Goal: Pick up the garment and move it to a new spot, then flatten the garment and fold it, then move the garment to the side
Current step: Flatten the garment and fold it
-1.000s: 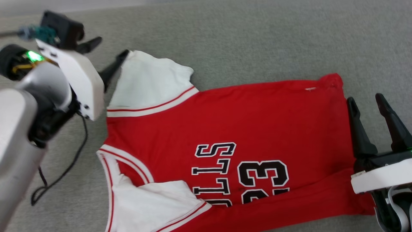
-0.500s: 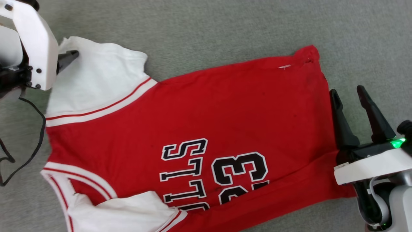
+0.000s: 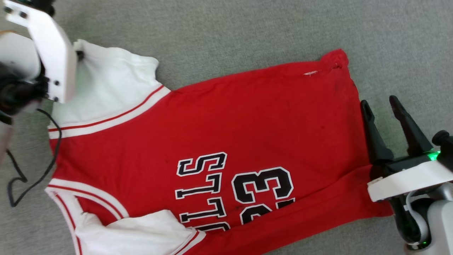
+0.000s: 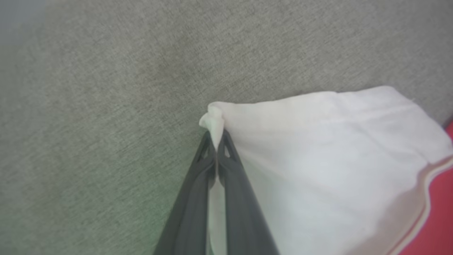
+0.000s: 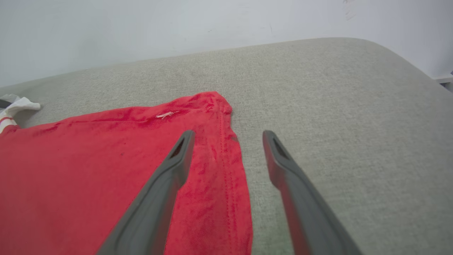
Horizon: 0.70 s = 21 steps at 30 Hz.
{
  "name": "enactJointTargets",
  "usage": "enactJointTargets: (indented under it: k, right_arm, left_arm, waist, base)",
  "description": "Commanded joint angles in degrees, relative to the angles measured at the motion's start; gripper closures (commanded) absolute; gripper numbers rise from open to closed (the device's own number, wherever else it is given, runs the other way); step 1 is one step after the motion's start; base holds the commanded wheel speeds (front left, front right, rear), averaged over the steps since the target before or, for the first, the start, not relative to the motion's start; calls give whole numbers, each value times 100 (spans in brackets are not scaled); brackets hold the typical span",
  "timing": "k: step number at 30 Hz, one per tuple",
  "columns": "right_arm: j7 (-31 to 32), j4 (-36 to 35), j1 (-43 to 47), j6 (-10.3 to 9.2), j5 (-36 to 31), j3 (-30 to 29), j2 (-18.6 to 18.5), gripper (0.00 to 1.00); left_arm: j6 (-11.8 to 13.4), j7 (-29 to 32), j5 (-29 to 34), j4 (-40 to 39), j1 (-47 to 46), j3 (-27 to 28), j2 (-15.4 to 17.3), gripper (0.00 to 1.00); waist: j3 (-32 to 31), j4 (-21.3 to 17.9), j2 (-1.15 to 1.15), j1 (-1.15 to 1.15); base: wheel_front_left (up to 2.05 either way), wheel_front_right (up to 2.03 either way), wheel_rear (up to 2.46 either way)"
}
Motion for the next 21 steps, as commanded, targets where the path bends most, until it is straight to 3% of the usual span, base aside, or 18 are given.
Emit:
enactJointTargets:
  k: [1, 6, 10, 21]
  right_arm:
    - [30, 12, -58, -2, -39, -30, -63, 0]
    - [353, -49, 62, -2, -154, -180, -333, 0]
    - [984, -180, 133, -2, -150, -274, -742, 0]
    - [3946, -505, -299, -2, 464, 46, -2325, 0]
  left_arm:
    - [-41, -96, 72, 24, 117, -72, -81, 100]
    - [-108, -941, 249, 2, 113, -311, -368, 100]
    - [-125, -1478, 310, -240, 198, -629, -483, 100]
    - [-121, -2154, 110, -1730, 808, -1118, -12, 100]
  waist:
    - [-123, 98, 0, -1]
    - [-594, 435, 0, -1]
    - [-988, 744, 0, -1]
    - [-1368, 1433, 0, -1]
  base:
    - [0, 0, 0]
    - [0, 0, 0]
    - [0, 0, 0]
    - [0, 0, 0]
